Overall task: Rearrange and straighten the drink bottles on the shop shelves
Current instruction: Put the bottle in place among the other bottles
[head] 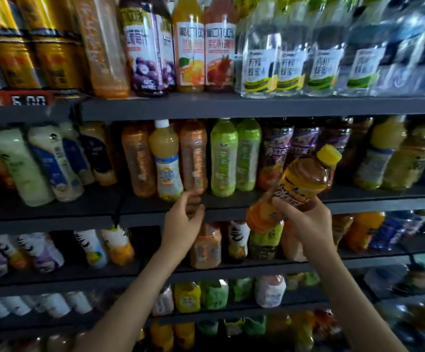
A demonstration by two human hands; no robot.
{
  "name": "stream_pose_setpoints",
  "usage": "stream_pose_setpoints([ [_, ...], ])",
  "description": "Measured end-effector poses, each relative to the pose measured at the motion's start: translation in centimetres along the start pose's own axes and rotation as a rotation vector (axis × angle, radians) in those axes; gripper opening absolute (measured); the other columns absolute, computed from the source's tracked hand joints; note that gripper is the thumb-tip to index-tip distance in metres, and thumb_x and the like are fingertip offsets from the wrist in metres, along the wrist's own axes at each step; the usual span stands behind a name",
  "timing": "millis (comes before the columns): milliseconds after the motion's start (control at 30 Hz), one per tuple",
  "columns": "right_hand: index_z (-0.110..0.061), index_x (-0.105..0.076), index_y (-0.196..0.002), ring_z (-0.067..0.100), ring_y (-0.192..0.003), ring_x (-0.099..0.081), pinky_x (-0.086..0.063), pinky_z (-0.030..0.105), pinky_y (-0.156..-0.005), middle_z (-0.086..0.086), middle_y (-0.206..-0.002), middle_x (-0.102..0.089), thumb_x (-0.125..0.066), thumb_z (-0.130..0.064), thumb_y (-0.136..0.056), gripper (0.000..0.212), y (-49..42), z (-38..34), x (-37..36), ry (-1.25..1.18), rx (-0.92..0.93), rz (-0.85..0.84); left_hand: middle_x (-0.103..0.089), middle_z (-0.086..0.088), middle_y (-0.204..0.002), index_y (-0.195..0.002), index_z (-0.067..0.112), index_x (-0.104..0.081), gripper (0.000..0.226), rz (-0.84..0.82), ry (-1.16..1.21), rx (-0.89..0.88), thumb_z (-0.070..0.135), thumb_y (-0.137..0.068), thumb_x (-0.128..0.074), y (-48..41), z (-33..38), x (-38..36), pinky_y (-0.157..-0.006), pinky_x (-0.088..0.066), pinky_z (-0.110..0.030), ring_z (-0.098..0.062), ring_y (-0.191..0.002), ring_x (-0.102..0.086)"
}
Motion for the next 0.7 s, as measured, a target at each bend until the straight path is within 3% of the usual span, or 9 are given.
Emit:
stream_pose_setpoints([
  [133, -0.022, -0.067, -0.089, -0.006, -0.074, -0.065, -0.048, 0.018, -0.066, -0.016, -0.081, -0.07, -0.082, -0.026, -0.071, 0.024, 0.0, 0.9, 1.4, 0.058, -0.016, 0.018, -0.059, 0.015, -0.099, -0.114, 0.02, -0.057, 0.023, -0.087, -0.075, -0.012, 0.016, -0.091, -0.06, -0.2, 1.2, -2.2, -0.075, -0.04, -0.006, -0.001, -0.094, -0.057],
  [267, -0.027, -0.065, -0.085, -0.009, -0.072, -0.062, -0.048, 0.017, -0.066, -0.017, -0.081, -0.069, -0.082, -0.028, -0.069, 0.024, 0.1, 1.3, 1.3, 0.119, -0.05, 0.01, -0.06, 0.011, -0.104, -0.119, 0.018, -0.057, 0.027, -0.198, -0.093, -0.038, 0.016, -0.092, -0.06, 0.2, 2.5, -4.6, -0.079, -0.049, -0.015, 0.001, -0.092, -0.057],
  [400, -0.031, -0.065, -0.086, -0.004, -0.078, -0.065, -0.051, 0.018, -0.068, -0.016, -0.082, -0.07, -0.083, -0.029, -0.068, 0.026, 0.1, 1.4, 1.8, 0.179, -0.056, -0.016, -0.061, 0.008, -0.108, -0.119, 0.016, -0.056, 0.028, -0.245, -0.071, -0.065, 0.015, -0.091, -0.06, 0.2, 3.1, -6.8, -0.072, -0.042, -0.001, -0.001, -0.095, -0.058],
  [700, -0.034, -0.063, -0.088, -0.006, -0.08, -0.065, -0.051, 0.015, -0.068, -0.016, -0.084, -0.07, -0.083, -0.027, -0.068, 0.03, -1.8, 1.4, 7.4, 0.177, -0.026, 0.078, -0.061, 0.007, -0.108, -0.122, 0.017, -0.054, 0.031, -0.314, -0.053, -0.128, 0.016, -0.092, -0.06, -0.3, 5.9, -13.7, -0.071, -0.042, -0.002, 0.003, -0.088, -0.056],
])
Point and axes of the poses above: each hand's wrist, its own y-axis away from the middle knuckle, its own x-axis out of the back of the hand, z = x × y, the point moved 10 cm from there along -y, towards the middle knuckle
